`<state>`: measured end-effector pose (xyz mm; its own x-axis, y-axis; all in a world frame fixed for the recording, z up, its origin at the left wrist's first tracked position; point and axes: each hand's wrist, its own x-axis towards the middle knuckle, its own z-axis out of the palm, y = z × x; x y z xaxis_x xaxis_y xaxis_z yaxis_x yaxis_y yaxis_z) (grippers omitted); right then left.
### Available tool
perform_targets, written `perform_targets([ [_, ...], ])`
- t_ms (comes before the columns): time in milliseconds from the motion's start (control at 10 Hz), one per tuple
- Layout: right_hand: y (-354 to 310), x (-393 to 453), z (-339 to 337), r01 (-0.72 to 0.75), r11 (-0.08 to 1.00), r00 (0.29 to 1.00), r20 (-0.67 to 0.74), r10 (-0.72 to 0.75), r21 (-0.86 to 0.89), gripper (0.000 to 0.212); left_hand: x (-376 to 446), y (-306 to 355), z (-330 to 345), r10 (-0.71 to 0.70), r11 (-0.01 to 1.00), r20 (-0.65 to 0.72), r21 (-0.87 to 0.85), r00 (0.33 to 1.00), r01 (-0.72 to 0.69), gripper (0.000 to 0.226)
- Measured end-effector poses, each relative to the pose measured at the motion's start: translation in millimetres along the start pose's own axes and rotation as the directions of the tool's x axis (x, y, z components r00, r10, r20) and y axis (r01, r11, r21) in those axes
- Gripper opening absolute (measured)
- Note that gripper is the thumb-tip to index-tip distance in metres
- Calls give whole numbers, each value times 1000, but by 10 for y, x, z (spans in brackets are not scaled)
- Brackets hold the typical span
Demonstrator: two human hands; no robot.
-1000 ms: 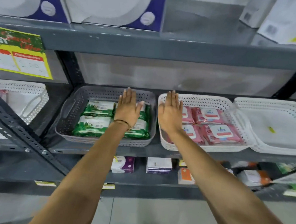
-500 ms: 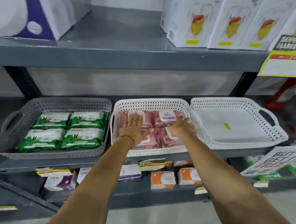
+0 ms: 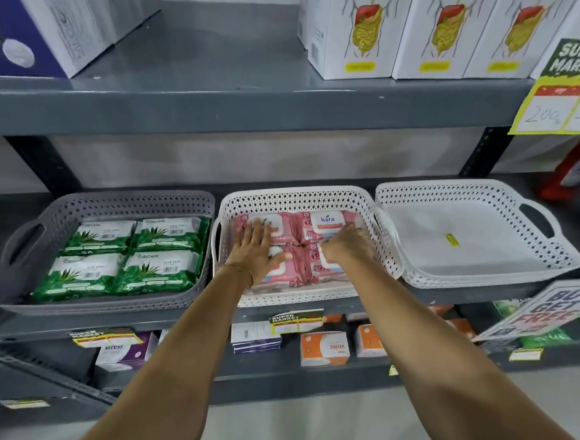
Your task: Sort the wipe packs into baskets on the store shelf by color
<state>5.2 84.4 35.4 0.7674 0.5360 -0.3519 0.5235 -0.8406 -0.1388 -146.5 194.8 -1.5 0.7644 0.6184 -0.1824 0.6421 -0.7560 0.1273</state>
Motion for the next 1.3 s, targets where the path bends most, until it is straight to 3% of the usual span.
perform_targets([
  [100, 1, 8, 7, -25, 1000, 999, -41, 25, -13, 81, 29, -22, -6, 30, 999, 0, 18, 1000, -30, 82],
  [200, 19, 70, 21, 59, 993, 972, -219, -79, -98, 75, 68, -72, 8, 40, 999, -1, 16, 999, -40, 78],
  [300, 103, 228, 87, 291, 942, 901, -284, -328, -165, 65, 110, -57, 46, 57, 998, -52, -27, 997, -59, 69],
  [400, 183, 394, 213, 447, 865, 849, -195, -490, -228, 62, 217, 20, 77, 44, 997, -79, -53, 996, -49, 64],
  [500, 209, 485, 305, 509, 833, 832, -124, -540, -215, 62, 317, 46, 109, 3, 1000, -60, -26, 998, -4, 66],
  [1100, 181, 470, 267, 488, 859, 861, -74, -503, -154, 67, 294, 133, 4, -31, 995, -35, 90, 999, 34, 72],
  [1200, 182, 275, 144, 502, 864, 830, -257, -495, -44, 66, 142, 217, -104, -60, 997, -178, 40, 982, 68, 68],
  [1300, 224, 20, 49, 519, 850, 757, -412, -507, -91, 62, -96, 308, -136, -46, 998, -332, 28, 942, 58, 69],
])
